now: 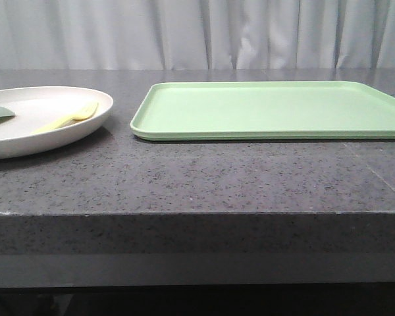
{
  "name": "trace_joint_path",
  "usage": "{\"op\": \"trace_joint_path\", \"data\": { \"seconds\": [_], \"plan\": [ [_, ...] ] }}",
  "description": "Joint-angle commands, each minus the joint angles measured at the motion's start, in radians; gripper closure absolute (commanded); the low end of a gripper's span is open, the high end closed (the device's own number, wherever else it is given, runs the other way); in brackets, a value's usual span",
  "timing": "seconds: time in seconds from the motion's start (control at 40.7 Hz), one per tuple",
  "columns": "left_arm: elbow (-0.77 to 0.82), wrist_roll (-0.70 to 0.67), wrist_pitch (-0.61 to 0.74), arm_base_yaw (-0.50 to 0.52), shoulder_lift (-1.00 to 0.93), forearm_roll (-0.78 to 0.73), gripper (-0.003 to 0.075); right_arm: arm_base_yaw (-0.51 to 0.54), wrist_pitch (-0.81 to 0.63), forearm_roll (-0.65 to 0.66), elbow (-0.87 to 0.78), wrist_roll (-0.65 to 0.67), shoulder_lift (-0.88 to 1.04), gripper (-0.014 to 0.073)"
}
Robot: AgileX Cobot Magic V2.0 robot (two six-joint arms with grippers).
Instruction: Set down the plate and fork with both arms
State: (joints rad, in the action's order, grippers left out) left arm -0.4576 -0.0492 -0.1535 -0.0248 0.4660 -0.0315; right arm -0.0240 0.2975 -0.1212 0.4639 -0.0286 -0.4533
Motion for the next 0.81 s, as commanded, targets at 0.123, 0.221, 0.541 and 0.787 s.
{"op": "trace_joint_path", "data": {
  "seconds": [0.123,0.221,0.541,0.787],
  "plan": [
    [-0.061,-0.006,0.064,-0.001,0.08,0.0,0.0736,-0.001,-0.076,0.0,0.061,-0.005,-0.113,0.0652],
    [-0.061,-0.006,0.07,-0.001,0.08,0.0,0.0647,-0.001,-0.076,0.0,0.061,-0.005,-0.113,0.0608],
    [-0.048,-0.006,0.073,-0.001,0.08,0.0,0.007,-0.001,-0.084,0.0,0.061,-0.005,-0.113,0.0022],
    [-0.092,-0.006,0.066,-0.001,0.133,0.0,0.0139,-0.001,-0.099,0.0,0.061,-0.005,-0.113,0.0014]
  ]
}}
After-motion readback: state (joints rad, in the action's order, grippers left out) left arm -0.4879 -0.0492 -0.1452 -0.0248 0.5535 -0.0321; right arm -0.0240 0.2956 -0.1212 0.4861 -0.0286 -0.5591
